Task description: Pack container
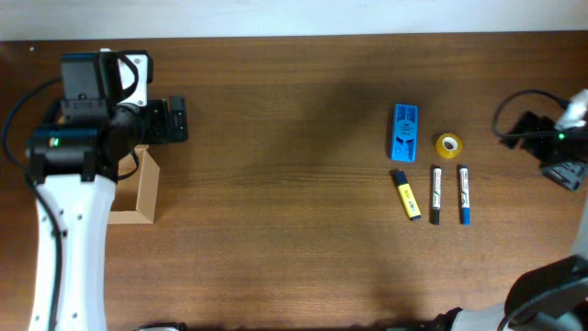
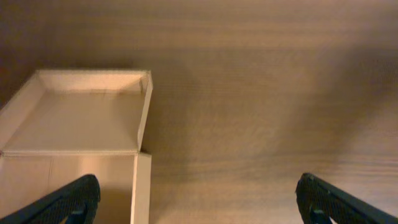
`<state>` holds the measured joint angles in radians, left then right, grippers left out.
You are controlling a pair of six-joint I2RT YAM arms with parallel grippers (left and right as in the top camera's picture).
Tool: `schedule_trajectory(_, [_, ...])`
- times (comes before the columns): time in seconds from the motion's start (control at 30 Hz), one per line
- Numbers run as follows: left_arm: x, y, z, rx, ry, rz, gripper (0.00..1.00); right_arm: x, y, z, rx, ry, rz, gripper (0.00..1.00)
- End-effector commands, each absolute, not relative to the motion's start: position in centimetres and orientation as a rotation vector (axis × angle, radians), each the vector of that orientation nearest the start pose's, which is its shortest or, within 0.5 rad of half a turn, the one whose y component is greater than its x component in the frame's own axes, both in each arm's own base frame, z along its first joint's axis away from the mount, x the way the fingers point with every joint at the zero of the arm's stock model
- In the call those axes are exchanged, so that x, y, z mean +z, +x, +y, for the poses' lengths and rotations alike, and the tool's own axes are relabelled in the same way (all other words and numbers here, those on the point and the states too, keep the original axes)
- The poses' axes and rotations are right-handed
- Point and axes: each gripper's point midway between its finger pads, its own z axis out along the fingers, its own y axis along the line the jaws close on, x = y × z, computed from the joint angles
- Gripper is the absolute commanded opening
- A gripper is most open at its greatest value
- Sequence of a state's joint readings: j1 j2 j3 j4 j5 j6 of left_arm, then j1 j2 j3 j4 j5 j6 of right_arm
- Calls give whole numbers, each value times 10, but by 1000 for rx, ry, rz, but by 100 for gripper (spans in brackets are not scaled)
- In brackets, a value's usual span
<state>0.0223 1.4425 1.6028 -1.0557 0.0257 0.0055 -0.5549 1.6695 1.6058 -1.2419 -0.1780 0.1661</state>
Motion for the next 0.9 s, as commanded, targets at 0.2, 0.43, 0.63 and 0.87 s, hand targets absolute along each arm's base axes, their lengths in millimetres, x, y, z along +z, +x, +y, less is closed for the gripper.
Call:
schedule_trajectory(0.2, [223, 362, 25, 47, -170, 2717, 100, 185, 311, -199, 195, 1266, 2524, 99])
schedule_trajectory(0.43, [164, 343, 42, 71, -207, 2990, 85, 187, 315, -201, 187, 1255, 2510, 99])
schedule_trajectory(0.63, [145, 338, 59, 160, -191, 3075, 85, 187, 315, -201, 180, 1236, 2521, 99])
schedule_trajectory(0.87, [132, 335, 78, 205, -220, 3117, 85, 186, 313, -205, 148, 1240, 2520, 99])
